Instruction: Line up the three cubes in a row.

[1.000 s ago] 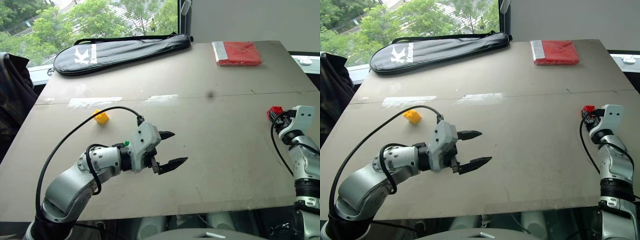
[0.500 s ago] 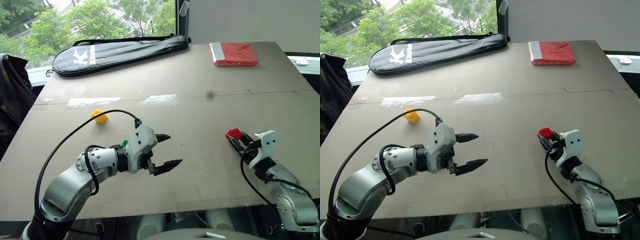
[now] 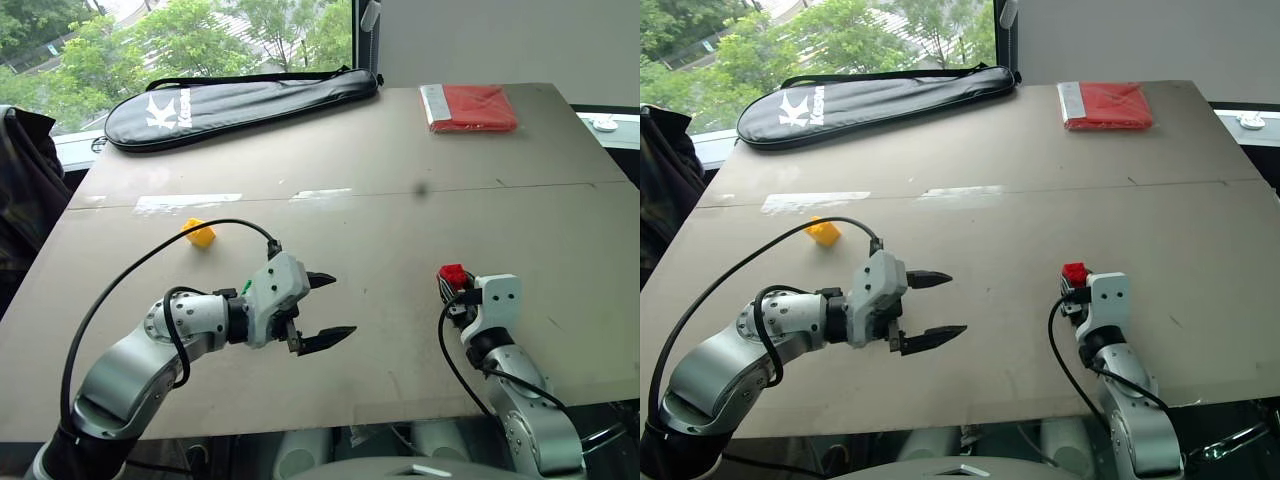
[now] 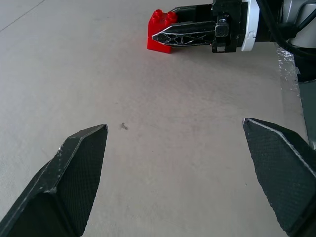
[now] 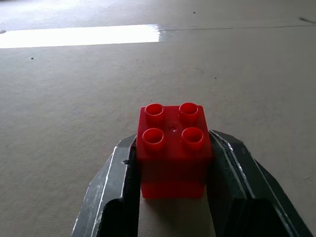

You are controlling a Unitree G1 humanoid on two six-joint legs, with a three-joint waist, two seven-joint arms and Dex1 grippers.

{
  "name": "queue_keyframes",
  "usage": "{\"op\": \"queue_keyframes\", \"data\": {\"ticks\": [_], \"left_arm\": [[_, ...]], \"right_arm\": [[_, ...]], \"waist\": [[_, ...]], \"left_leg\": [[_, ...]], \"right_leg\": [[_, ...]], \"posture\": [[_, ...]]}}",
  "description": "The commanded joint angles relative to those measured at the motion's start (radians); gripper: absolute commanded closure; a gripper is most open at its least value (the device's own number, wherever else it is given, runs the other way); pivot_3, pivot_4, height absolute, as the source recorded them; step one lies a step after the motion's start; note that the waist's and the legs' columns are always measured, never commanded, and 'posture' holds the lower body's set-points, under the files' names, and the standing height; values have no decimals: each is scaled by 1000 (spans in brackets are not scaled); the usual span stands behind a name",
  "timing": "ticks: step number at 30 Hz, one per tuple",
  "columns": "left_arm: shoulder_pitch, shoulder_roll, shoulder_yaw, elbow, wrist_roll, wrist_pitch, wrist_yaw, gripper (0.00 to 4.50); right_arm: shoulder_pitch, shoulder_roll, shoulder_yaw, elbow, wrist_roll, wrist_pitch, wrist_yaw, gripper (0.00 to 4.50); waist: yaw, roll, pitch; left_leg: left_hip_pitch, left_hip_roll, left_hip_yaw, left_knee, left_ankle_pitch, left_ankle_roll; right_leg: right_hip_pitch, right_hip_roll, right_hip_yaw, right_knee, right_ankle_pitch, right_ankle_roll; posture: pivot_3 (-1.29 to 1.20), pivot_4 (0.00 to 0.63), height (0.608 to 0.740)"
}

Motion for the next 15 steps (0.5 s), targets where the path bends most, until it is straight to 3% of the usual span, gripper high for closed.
{"op": "queue_keyframes", "data": {"ticks": [1,7,8,15], "left_arm": [[-4,-6,34,-15,-15,-23,-5,0],[-6,-21,27,-13,-10,-27,0,0],[-4,-23,26,-11,-7,-29,0,0],[55,-33,39,-25,1,-51,14,0]], "right_arm": [[5,12,0,-35,-6,-17,-11,3227],[0,20,-15,-16,11,-18,1,279],[0,19,-16,-14,11,-20,2,48],[-2,8,-41,-11,17,-62,19,48]], "waist": [[0,0,0],[0,0,0],[0,0,0],[-1,0,0]], "left_leg": [[0,0,0,0,0,0],[0,0,0,0,0,0],[0,0,0,0,0,0],[0,0,0,0,0,0]], "right_leg": [[0,0,0,0,0,0],[0,0,0,0,0,0],[0,0,0,0,0,0],[0,0,0,0,0,-1]], "posture": [[0,150,701],[0,150,701],[0,150,701],[0,150,701]]}}
